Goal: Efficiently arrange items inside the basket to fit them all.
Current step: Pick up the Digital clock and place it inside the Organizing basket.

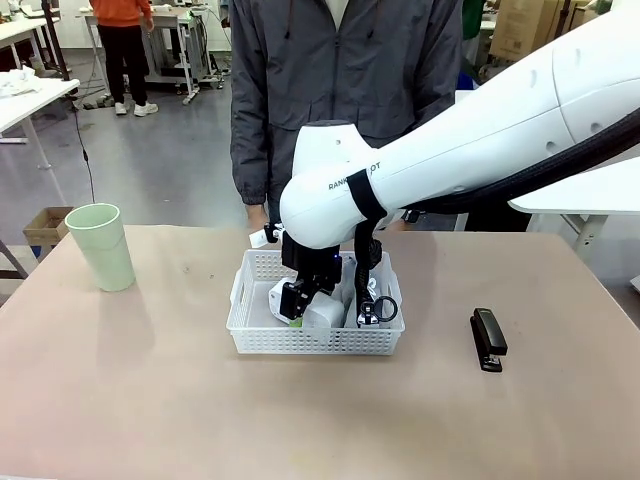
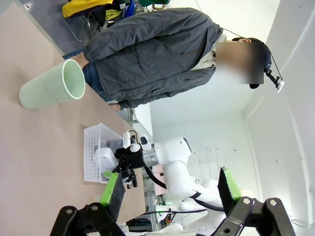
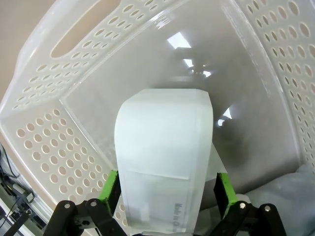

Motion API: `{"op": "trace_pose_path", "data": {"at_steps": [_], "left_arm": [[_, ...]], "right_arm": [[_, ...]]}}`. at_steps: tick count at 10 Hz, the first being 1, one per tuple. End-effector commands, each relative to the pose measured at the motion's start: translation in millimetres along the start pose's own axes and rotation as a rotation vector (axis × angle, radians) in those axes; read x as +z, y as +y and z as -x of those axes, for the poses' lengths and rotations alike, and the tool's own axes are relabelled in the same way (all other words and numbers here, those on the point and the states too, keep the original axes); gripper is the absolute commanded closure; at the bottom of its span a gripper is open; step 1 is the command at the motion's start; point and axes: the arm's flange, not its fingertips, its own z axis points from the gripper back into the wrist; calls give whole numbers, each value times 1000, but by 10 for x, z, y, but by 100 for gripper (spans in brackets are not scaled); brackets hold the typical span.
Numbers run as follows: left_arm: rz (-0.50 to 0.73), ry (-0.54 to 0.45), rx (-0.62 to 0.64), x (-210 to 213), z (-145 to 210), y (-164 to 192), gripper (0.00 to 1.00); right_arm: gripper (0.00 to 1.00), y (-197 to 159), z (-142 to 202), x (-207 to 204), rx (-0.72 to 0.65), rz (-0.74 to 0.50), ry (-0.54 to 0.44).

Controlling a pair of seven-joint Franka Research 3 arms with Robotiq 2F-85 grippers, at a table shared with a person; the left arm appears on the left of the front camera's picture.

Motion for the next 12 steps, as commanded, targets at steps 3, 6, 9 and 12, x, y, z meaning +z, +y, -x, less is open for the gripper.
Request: {"op": "trace_pose_path", "data": {"at_steps": [3,6,9,12], "left_arm": [[22,-5,-16,9,-1,-18,0],[22,-5,-16,9,-1,-18,0],[22,-5,-16,9,-1,-18,0],[22,-5,-16,9,-1,-18,0]], "right_arm": [[0,-14,52,265,6,24,-69],[0,-136,421,1045,-117,-51,-197],[0,-777,1499,1739,-484,-267,-287],[0,-1496,2941,2091,-708,-581,-445]]}}
